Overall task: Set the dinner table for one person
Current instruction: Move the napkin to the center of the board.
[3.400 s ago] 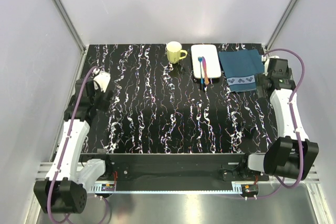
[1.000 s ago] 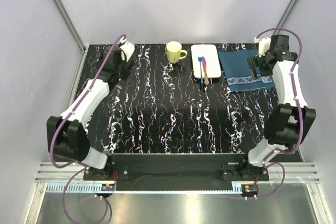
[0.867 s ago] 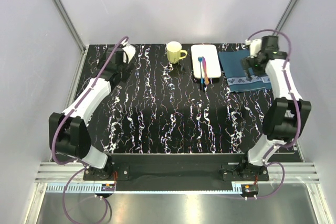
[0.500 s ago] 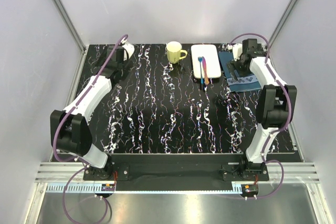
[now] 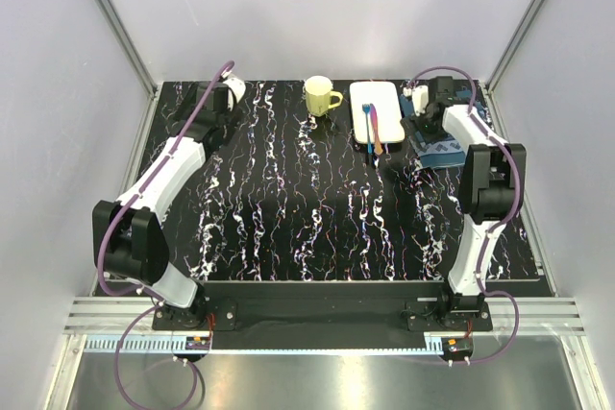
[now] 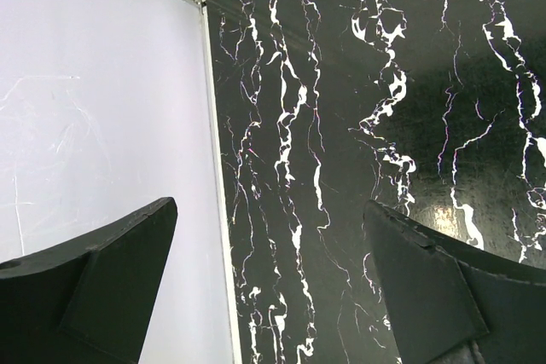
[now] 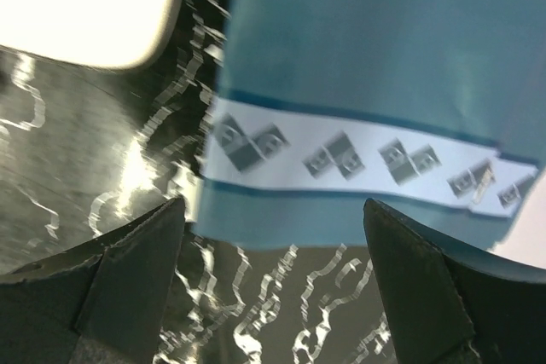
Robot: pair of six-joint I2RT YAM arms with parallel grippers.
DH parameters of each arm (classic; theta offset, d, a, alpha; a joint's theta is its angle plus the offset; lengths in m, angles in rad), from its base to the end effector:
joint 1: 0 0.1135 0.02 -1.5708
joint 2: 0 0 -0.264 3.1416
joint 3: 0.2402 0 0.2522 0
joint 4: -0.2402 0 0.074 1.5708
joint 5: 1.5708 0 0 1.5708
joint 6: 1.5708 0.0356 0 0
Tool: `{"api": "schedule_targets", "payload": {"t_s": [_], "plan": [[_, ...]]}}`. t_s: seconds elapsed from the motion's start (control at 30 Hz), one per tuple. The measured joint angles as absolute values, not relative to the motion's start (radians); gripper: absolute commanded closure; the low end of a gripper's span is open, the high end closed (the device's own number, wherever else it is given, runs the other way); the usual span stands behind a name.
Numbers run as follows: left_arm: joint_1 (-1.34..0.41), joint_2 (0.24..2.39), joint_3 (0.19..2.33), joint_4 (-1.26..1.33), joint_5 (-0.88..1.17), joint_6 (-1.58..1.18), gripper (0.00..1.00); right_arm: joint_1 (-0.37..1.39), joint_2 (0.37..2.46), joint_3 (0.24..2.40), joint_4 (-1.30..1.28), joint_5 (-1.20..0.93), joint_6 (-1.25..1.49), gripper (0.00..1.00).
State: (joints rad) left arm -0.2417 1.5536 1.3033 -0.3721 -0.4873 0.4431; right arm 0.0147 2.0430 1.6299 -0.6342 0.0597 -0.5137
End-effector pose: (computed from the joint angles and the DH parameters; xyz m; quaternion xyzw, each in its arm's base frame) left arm 0.3470 -0.0684 0.3134 0.1861 0.8502 0.2581 0.4193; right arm 0.4433 0.0044 0.2104 -0.2447 0.9340 -0.0918 0.2435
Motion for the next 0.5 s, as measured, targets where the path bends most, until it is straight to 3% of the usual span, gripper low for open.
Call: {"api": "schedule_targets", "payload": {"t_s": [0.37, 0.5], "plan": [[-0.244, 1.578, 1.315, -0.373, -0.506, 0.443, 0.01, 0.068, 2.122, 1.645, -0.604, 0.063, -0.480, 0.11], [-0.244, 1.583, 1.316, -0.373, -0.509, 0.440, 0.01, 0.068, 2.144, 1.645, -0.599, 0.068, -0.467, 0.18]]}}
